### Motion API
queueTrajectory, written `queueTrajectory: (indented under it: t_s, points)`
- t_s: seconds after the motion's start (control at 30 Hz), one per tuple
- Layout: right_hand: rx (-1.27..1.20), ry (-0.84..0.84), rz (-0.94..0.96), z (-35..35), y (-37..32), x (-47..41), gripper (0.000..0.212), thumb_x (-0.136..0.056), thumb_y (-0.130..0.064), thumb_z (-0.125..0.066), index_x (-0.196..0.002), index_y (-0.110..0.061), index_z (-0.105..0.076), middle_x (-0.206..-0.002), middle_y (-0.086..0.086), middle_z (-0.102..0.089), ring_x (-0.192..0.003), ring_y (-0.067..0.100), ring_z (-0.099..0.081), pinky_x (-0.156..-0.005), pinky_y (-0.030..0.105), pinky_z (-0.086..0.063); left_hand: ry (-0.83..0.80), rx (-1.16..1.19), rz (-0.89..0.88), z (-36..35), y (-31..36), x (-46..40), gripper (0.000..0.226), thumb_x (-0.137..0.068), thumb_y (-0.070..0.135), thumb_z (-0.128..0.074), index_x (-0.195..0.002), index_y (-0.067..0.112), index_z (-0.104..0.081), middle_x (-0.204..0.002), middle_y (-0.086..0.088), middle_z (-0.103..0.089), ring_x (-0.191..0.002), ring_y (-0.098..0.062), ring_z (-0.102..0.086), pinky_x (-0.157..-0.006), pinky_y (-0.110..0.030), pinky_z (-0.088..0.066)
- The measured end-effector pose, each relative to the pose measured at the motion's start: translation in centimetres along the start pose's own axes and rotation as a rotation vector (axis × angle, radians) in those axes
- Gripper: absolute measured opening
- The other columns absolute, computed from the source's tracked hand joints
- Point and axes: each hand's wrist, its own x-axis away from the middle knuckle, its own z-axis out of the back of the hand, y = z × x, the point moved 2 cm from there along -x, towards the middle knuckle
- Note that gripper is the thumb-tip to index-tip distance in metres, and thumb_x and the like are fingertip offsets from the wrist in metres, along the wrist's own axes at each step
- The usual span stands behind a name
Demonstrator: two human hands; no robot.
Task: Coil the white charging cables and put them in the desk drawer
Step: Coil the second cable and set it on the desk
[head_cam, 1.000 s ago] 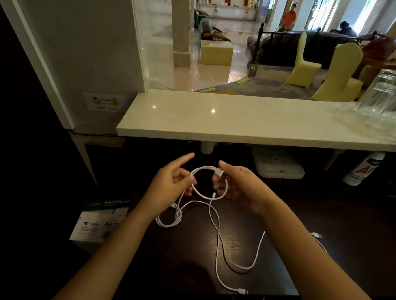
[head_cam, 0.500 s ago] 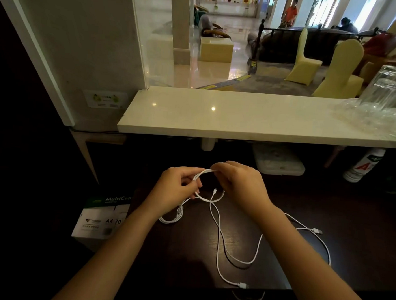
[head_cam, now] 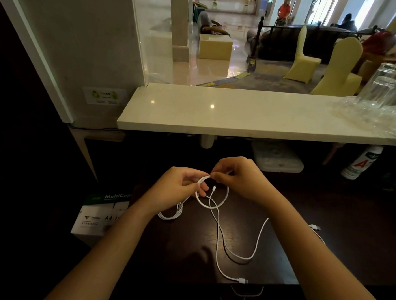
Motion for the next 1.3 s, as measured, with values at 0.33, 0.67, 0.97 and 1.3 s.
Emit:
queueTrajectory:
  t_s: [0.33,0.67,0.97,1.3]
  points:
    - [-0.653,0.072,-0.170,-1.3,0.9,0.3,0.017,-0.090,-0.009,-0.054,-0.076,-0.010,-0.063,-0.067,0.000,-0.062,-0.052,0.003,-0.053,-0.057,0.012,-0.045,-0.020,0.106,-0.021,0.2,-0.5,0.0,0.032,-0.089,-0.001,-0.051,-0.103,0.026,-0.062,-0.086,0.001,-0.070,-0.078,-0.005,-0.069,-0.069,-0.013,-0.050]
    - [-1.365,0.078,-0.481,-3.6,1.6,-1.1,0.047,-0.098,-0.043,-0.020,-0.099,-0.017,-0.059,-0.080,0.002,-0.074,-0.080,0.015,-0.068,-0.077,0.030,-0.043,0.070,0.820,0.061,0.5,-1.8,-1.8,0.018,-0.083,0.010,-0.053,-0.083,0.013,-0.071,-0.073,-0.003,-0.074,-0.075,-0.012,-0.072,-0.069,-0.023,-0.057]
    - [-0.835,-0.309,-0.112,-7.6,0.7,1.1,0.023,-0.094,-0.017,-0.042,-0.091,-0.009,-0.063,-0.067,0.004,-0.054,-0.065,0.017,-0.058,-0.070,0.021,-0.047,0.153,1.002,-0.165,4.0,-1.0,-2.9,0.017,-0.063,0.028,-0.072,-0.077,0.018,-0.072,-0.070,0.004,-0.070,-0.072,-0.007,-0.069,-0.072,-0.025,-0.057]
    - [-0.569,-0.368,-0.154,-6.8,4.3,1.9,0.024,-0.090,-0.032,-0.049,-0.078,-0.026,-0.069,-0.066,0.004,-0.058,-0.071,0.023,-0.052,-0.075,0.036,-0.040,0.333,1.043,-0.201,5.7,-1.0,-2.4,0.018,-0.071,0.031,-0.059,-0.062,0.022,-0.071,-0.066,0.006,-0.071,-0.071,-0.005,-0.070,-0.070,-0.022,-0.057]
